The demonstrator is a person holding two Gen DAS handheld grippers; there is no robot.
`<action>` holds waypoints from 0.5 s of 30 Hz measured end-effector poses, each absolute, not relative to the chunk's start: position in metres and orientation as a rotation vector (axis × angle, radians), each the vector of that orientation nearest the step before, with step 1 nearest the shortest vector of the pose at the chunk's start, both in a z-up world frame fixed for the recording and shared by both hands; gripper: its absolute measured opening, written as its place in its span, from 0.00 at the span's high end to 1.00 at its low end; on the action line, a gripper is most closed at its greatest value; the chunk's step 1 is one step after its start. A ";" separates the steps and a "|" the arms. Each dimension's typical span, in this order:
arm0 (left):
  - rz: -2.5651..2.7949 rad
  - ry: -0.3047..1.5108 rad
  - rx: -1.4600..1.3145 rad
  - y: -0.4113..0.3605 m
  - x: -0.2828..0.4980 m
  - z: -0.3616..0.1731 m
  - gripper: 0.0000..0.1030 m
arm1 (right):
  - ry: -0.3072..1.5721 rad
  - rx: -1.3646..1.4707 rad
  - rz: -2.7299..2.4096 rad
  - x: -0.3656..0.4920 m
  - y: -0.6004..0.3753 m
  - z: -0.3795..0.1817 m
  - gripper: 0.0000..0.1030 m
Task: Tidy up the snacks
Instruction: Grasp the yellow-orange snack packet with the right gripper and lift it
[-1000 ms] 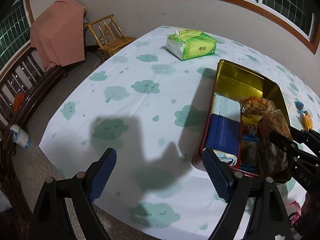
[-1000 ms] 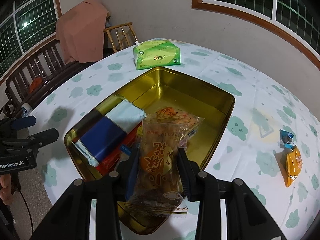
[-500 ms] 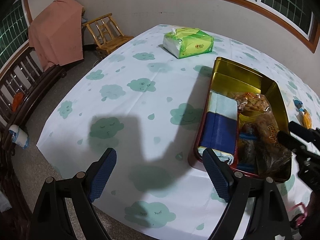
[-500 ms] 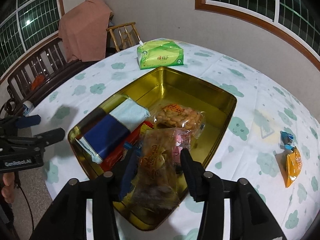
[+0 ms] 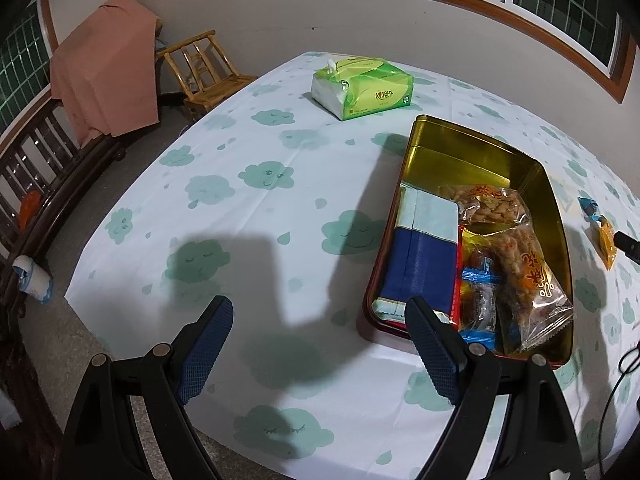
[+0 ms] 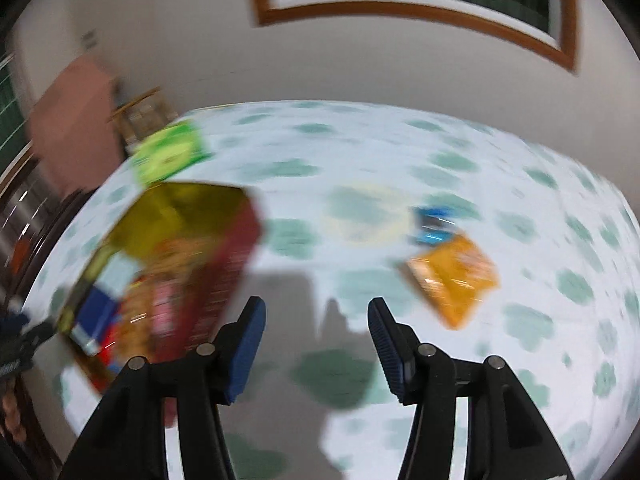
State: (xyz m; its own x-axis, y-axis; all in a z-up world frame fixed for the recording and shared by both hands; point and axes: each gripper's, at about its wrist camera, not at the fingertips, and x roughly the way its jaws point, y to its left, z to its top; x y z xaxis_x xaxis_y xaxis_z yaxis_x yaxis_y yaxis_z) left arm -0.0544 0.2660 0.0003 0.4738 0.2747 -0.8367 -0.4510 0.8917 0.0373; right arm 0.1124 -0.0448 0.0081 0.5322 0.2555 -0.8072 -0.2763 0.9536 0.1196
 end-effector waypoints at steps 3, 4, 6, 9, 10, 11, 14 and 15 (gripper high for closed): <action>0.448 0.983 -0.197 0.266 -0.054 0.000 0.17 | 0.998 0.044 0.233 0.134 -0.072 0.002 0.47; 0.448 0.983 -0.198 0.266 -0.053 0.000 0.17 | 1.012 0.075 0.214 0.141 -0.079 0.000 0.47; 0.449 0.984 -0.201 0.267 -0.053 0.000 0.17 | 1.039 0.140 0.180 0.154 -0.092 -0.004 0.47; 0.450 0.983 -0.208 0.266 -0.051 -0.002 0.17 | 1.077 0.213 0.130 0.171 -0.105 -0.009 0.47; 0.451 0.982 -0.209 0.266 -0.050 -0.002 0.17 | 1.093 0.233 0.117 0.176 -0.108 -0.011 0.47; 0.452 0.981 -0.209 0.266 -0.050 -0.002 0.17 | 1.108 0.259 0.105 0.181 -0.111 -0.014 0.47; 0.456 0.979 -0.207 0.266 -0.050 -0.001 0.17 | 1.148 0.342 0.063 0.192 -0.118 -0.023 0.47; 0.457 0.980 -0.206 0.266 -0.049 -0.001 0.17 | 1.152 0.367 0.048 0.195 -0.119 -0.025 0.47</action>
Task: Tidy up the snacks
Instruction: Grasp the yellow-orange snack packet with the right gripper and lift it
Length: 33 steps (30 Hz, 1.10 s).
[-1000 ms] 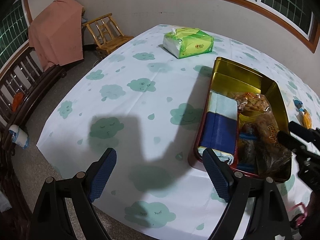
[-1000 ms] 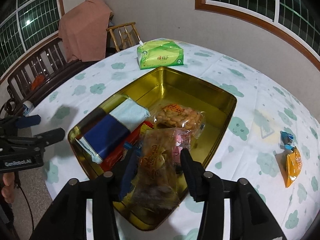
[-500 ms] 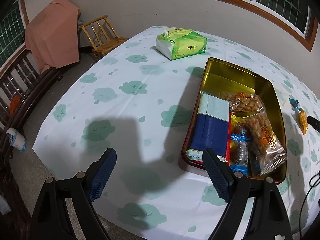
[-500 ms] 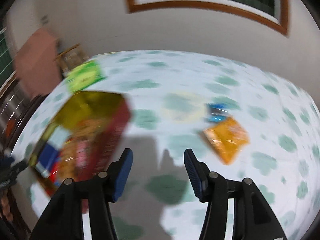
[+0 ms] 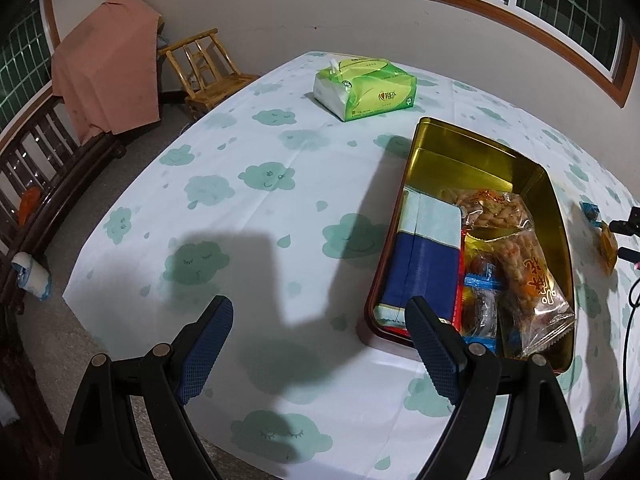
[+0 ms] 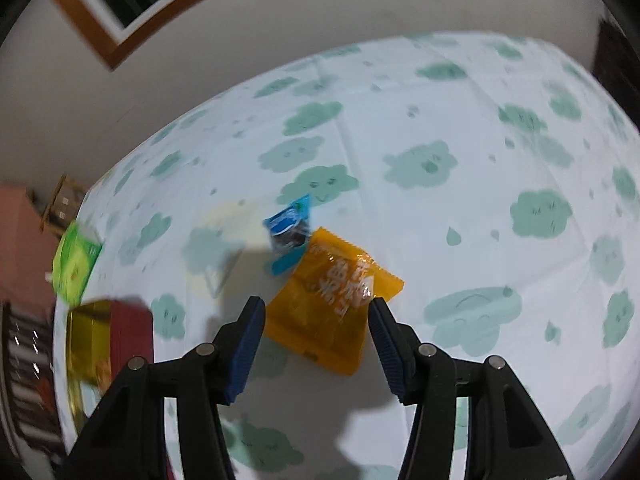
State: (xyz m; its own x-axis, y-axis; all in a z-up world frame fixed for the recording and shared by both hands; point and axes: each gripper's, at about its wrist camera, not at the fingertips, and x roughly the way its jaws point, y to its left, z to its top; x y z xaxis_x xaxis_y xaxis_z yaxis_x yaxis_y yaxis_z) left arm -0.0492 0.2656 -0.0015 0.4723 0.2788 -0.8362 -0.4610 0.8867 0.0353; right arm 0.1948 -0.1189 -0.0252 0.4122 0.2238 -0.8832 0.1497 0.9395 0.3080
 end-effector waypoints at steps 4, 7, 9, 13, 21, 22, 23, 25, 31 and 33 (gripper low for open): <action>0.456 0.981 -0.206 0.266 -0.049 -0.001 0.17 | 1.162 0.395 -0.002 0.202 -0.118 -0.033 0.47; 0.450 0.982 -0.199 0.265 -0.045 0.000 0.17 | 1.162 0.393 -0.025 0.208 -0.117 -0.038 0.47; 0.446 0.984 -0.191 0.261 -0.041 0.000 0.17 | 1.143 0.367 -0.025 0.208 -0.114 -0.038 0.47; 0.429 0.983 -0.177 0.252 -0.033 0.004 0.17 | 1.137 0.330 -0.014 0.209 -0.110 -0.043 0.45; 0.387 0.980 -0.133 0.225 -0.012 0.014 0.17 | 1.082 0.200 0.018 0.204 -0.100 -0.047 0.48; 0.377 0.979 -0.127 0.220 -0.009 0.016 0.17 | 1.074 0.184 0.026 0.203 -0.099 -0.047 0.49; 0.366 0.977 -0.120 0.214 -0.006 0.017 0.17 | 1.066 0.164 0.033 0.201 -0.099 -0.048 0.50; 0.347 0.974 -0.102 0.204 0.002 0.020 0.17 | 1.043 0.119 0.055 0.195 -0.100 -0.048 0.52; 0.279 0.945 -0.043 0.158 0.033 0.027 0.17 | 0.981 0.007 0.088 0.181 -0.120 -0.045 0.54; 0.241 0.943 -0.028 0.138 0.046 0.028 0.17 | 0.957 -0.016 0.083 0.177 -0.133 -0.044 0.55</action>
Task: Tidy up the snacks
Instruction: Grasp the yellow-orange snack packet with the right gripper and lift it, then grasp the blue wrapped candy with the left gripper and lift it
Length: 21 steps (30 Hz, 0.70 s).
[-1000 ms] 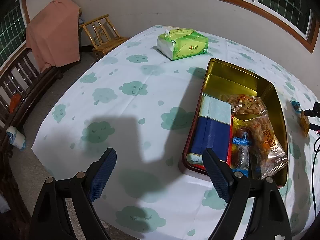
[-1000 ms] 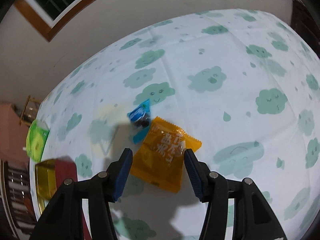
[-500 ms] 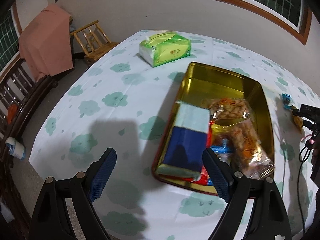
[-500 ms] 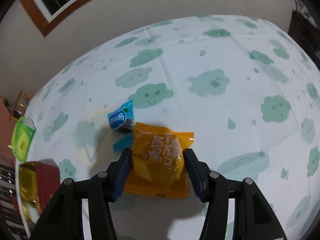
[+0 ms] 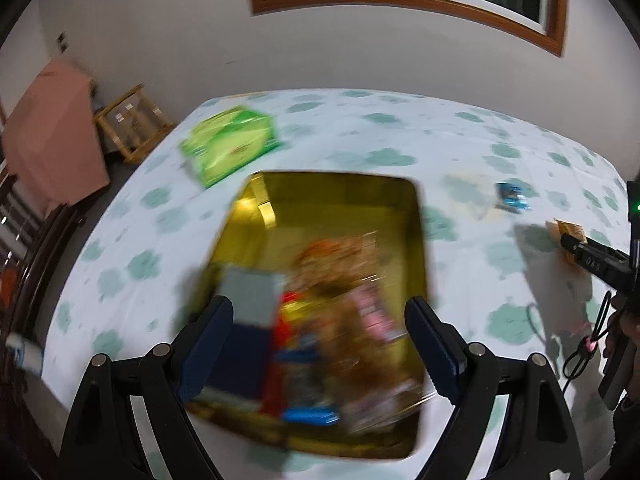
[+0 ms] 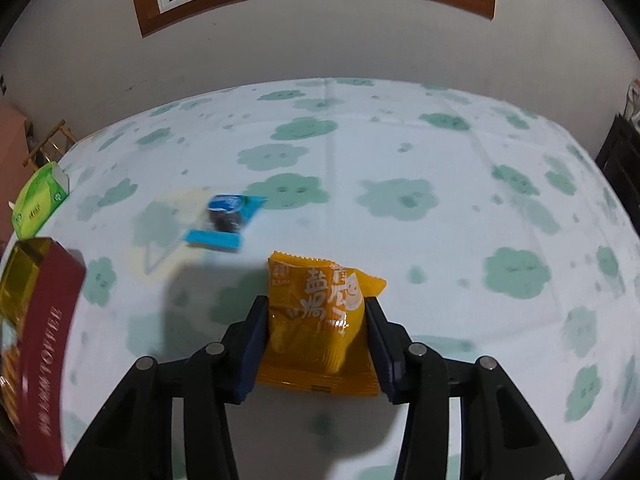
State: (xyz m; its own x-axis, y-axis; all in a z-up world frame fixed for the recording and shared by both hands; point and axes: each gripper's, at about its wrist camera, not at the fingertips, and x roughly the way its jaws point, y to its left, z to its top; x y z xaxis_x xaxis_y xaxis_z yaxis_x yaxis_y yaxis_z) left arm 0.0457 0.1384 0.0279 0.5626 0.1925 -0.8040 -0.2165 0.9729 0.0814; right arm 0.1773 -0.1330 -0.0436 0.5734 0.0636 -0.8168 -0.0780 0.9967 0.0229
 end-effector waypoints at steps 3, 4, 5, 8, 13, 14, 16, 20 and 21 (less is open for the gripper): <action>0.184 0.938 -0.004 0.108 0.064 0.029 0.17 | 0.934 -0.041 0.076 0.174 -0.154 -0.043 0.55; 0.173 0.936 0.003 0.100 0.070 0.029 0.17 | 0.930 -0.044 0.072 0.174 -0.161 -0.044 0.55; 0.160 0.937 0.009 0.091 0.076 0.028 0.17 | 0.927 -0.045 0.068 0.174 -0.168 -0.044 0.55; 0.114 0.934 0.006 0.066 0.095 0.026 0.17 | 0.916 -0.057 0.046 0.175 -0.189 -0.045 0.55; 0.076 0.945 0.004 0.040 0.118 0.015 0.17 | 0.904 -0.080 0.018 0.177 -0.220 -0.047 0.55; 0.075 0.951 0.009 0.036 0.122 0.012 0.17 | 0.902 -0.086 0.013 0.178 -0.225 -0.048 0.55; 0.069 0.961 0.013 0.030 0.130 0.007 0.17 | 0.898 -0.115 0.008 0.179 -0.234 -0.049 0.55; 0.067 0.964 0.028 0.019 0.144 0.000 0.17 | 0.889 -0.133 -0.001 0.183 -0.251 -0.051 0.55; 0.069 0.968 0.032 0.016 0.148 -0.002 0.17 | 0.889 -0.129 -0.007 0.185 -0.257 -0.051 0.55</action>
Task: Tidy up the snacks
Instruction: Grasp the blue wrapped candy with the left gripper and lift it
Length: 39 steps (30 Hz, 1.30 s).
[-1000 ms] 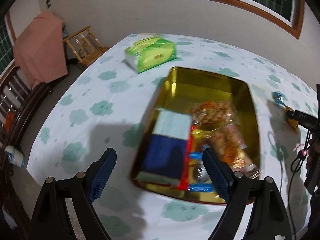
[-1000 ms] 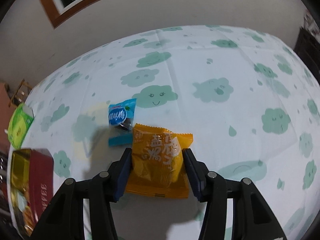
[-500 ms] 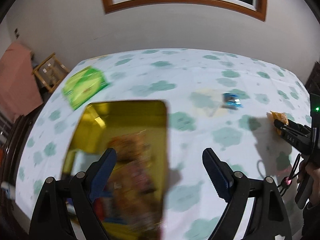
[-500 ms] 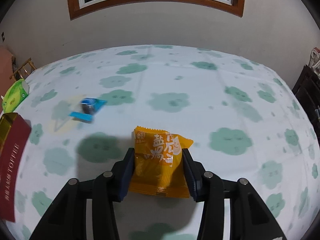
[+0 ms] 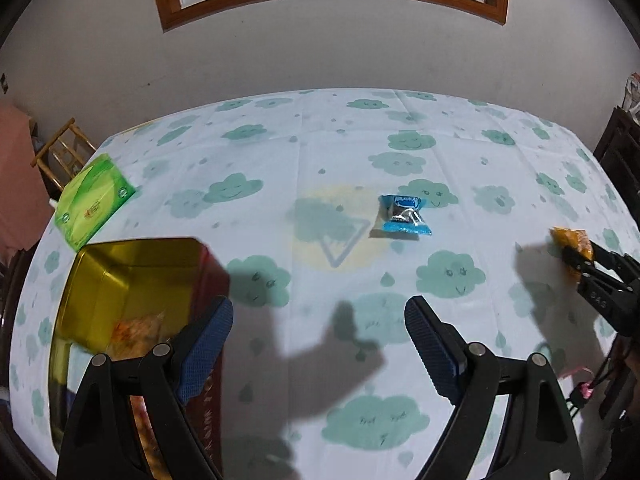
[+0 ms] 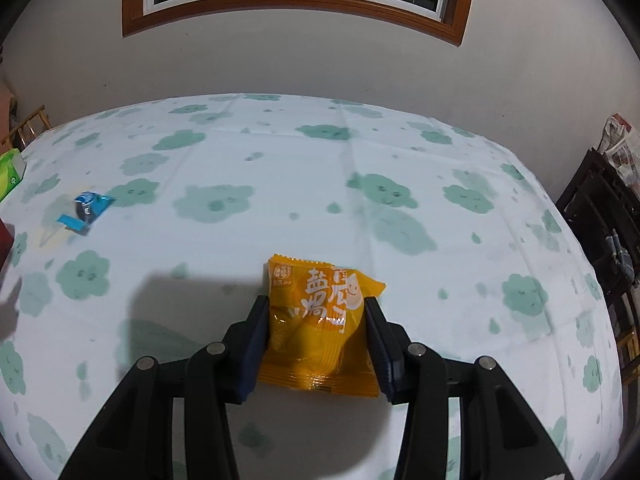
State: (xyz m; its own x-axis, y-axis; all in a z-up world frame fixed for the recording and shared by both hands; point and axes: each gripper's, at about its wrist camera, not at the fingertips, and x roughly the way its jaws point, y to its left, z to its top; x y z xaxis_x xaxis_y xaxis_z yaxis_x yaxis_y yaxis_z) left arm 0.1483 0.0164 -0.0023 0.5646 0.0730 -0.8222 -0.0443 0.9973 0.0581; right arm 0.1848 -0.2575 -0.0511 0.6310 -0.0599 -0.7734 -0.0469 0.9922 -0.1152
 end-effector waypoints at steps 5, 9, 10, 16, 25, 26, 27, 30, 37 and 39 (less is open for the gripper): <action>0.065 0.979 0.054 0.003 0.168 -0.010 0.17 | 0.881 -0.145 -0.019 0.189 -0.270 -0.053 0.55; 0.050 0.984 0.065 -0.005 0.183 -0.016 0.17 | 0.891 -0.139 -0.014 0.191 -0.271 -0.055 0.55; 0.046 0.983 0.065 -0.006 0.185 -0.017 0.17 | 0.891 -0.139 -0.014 0.191 -0.271 -0.055 0.55; 0.016 0.977 0.058 -0.012 0.199 -0.023 0.18 | 0.891 -0.139 -0.014 0.192 -0.271 -0.056 0.55; -0.026 0.979 0.044 -0.022 0.230 -0.023 0.31 | 0.891 -0.137 -0.013 0.193 -0.272 -0.057 0.54; -0.032 0.980 0.049 -0.024 0.233 -0.023 0.34 | 0.891 -0.136 -0.013 0.192 -0.272 -0.057 0.54; -0.040 0.982 0.053 -0.026 0.236 -0.023 0.34 | 0.892 -0.134 -0.012 0.193 -0.272 -0.057 0.54; -0.058 0.992 0.043 -0.027 0.244 -0.026 0.44 | 0.892 -0.130 -0.011 0.194 -0.272 -0.058 0.54; -0.088 1.037 0.023 -0.029 0.258 -0.037 0.50 | 0.893 -0.121 -0.008 0.192 -0.272 -0.057 0.53; -0.096 1.043 0.019 -0.029 0.260 -0.040 0.54 | 0.893 -0.119 -0.007 0.192 -0.273 -0.056 0.53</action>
